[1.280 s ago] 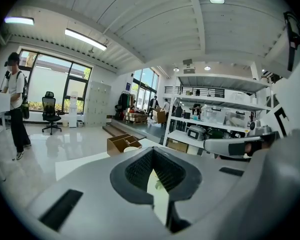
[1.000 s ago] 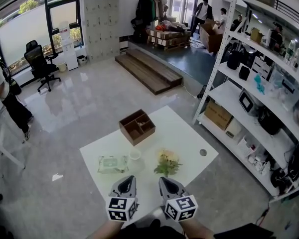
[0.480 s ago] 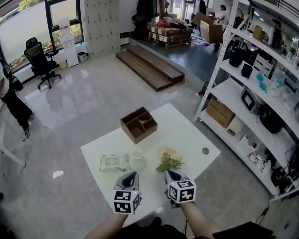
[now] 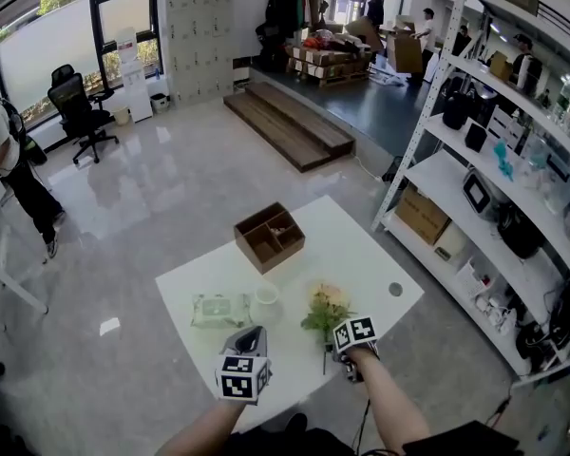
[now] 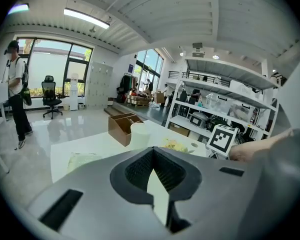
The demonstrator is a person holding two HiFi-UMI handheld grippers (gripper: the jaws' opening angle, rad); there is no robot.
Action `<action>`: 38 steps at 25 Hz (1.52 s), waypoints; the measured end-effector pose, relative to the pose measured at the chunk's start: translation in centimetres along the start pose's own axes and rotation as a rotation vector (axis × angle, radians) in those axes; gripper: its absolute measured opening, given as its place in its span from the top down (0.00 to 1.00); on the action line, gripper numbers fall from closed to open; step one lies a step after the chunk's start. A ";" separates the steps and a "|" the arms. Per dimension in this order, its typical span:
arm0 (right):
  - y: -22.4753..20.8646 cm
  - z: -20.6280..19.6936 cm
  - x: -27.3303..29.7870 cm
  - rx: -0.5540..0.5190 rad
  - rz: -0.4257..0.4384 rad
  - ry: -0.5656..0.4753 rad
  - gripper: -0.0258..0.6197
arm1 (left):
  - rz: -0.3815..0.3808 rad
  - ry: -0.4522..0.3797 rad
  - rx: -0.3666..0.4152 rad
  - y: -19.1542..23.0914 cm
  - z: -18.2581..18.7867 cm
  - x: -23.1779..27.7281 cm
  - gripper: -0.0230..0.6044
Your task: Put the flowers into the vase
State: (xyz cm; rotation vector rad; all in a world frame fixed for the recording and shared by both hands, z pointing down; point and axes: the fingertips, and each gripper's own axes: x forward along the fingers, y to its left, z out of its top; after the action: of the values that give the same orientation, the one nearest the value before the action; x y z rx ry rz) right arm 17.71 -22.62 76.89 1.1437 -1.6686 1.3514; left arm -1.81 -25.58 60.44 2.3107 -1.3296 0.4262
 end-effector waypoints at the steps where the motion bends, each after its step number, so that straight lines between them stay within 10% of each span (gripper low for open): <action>1: -0.2 0.2 0.6 0.025 0.014 0.017 0.67 | -0.001 0.005 0.001 0.0 -0.2 0.1 0.96; 21: -2.6 2.1 5.3 0.196 0.063 0.199 0.81 | 0.025 0.053 -0.016 1.8 -2.2 -0.2 0.96; 38: -0.9 4.8 4.2 0.194 0.130 0.042 0.91 | 0.013 0.049 -0.011 1.5 -2.2 0.2 0.96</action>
State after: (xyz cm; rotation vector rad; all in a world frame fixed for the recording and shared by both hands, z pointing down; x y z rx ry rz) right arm 17.05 -28.18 79.96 1.1223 -1.6330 1.6380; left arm -3.13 -25.30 62.77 2.2692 -1.3209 0.4762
